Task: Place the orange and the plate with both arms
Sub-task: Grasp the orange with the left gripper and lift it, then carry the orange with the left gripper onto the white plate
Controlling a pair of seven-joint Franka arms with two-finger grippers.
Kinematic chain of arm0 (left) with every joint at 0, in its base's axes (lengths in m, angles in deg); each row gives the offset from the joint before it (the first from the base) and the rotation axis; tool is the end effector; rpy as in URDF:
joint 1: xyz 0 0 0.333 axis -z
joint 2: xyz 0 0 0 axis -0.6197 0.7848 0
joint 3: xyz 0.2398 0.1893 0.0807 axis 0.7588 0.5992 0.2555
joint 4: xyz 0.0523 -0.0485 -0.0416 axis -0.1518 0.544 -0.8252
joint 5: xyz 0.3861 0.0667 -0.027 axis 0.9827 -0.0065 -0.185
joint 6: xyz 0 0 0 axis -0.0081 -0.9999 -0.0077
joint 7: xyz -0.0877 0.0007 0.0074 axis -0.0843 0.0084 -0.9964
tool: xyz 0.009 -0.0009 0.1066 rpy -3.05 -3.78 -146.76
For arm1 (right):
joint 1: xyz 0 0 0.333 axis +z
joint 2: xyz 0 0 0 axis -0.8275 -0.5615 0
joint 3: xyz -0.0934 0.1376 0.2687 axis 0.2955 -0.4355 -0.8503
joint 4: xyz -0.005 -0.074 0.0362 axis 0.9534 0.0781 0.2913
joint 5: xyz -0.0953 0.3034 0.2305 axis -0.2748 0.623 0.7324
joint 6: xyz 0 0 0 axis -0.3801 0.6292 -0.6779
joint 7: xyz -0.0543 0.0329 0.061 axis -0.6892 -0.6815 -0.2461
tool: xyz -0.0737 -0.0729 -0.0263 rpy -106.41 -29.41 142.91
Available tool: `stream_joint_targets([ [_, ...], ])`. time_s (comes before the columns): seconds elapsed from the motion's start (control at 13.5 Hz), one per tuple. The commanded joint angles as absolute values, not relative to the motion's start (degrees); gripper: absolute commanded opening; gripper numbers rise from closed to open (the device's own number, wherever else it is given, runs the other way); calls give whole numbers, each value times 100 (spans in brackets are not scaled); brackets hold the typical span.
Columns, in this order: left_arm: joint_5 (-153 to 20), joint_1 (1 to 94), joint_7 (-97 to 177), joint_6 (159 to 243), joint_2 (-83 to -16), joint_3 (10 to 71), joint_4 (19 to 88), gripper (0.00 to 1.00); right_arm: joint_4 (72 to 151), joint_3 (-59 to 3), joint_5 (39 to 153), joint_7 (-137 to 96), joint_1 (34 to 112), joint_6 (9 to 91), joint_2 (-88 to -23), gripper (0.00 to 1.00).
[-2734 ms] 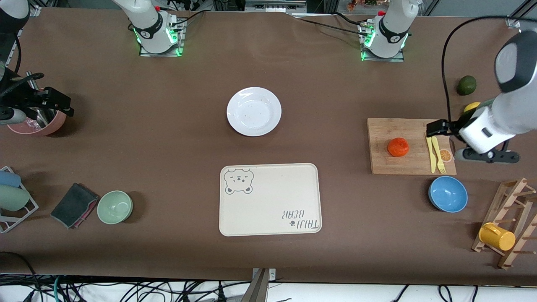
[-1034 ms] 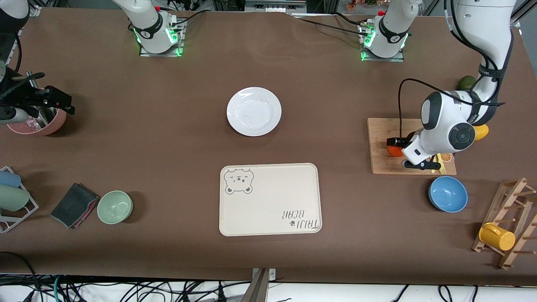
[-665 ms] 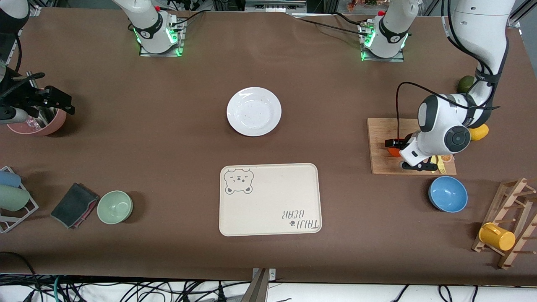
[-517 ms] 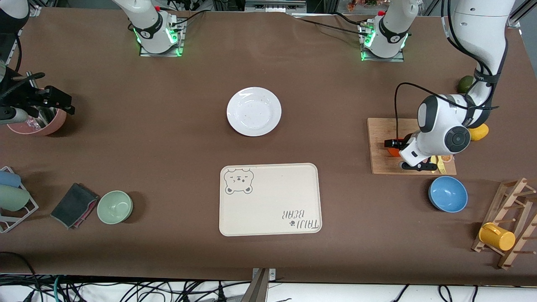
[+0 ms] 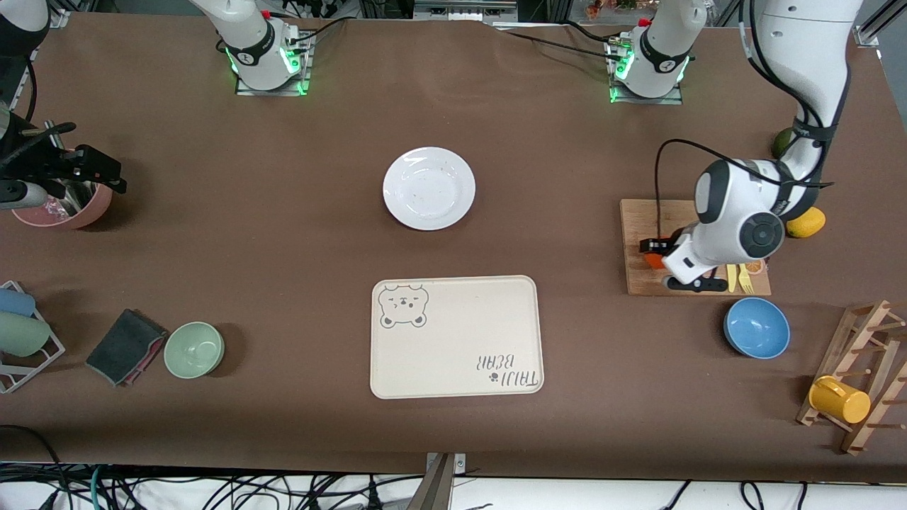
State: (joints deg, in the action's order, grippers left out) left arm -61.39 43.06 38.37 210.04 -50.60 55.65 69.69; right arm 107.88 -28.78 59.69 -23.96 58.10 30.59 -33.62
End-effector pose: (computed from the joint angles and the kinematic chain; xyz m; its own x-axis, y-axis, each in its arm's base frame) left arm 0.5686 -0.0792 0.2181 0.9669 -0.0086 -0.2549 0.0024 -0.9991 0.0431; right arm 0.5697 -0.0242 0.5731 0.9941 0.1074 -0.0153 0.1073 -0.9942 -0.0067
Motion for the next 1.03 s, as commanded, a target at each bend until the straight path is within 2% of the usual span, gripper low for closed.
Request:
stream_joint_targets([
  [0.0, -6388, 4348, 4717, 20880, -5235, 4870, 6956, 0, 10655, -2904, 5955, -2389, 5760, 2938, -3395, 100],
  [0.37, -7083, 4663, 7009, 21432, -5130, 3436, 6956, 0, 10655, -2904, 5955, -2380, 5760, 2938, -3386, 100],
  [0.67, -7004, 6104, 9480, 22433, -4779, 3408, 6851, 0, 10655, -2913, 5955, -2388, 5769, 2938, -3378, 100],
  [0.96, -6961, 6851, 10939, 22593, -4112, 3486, 6088, 0, 10655, -2913, 5955, -2415, 5769, 2938, -3378, 100],
])
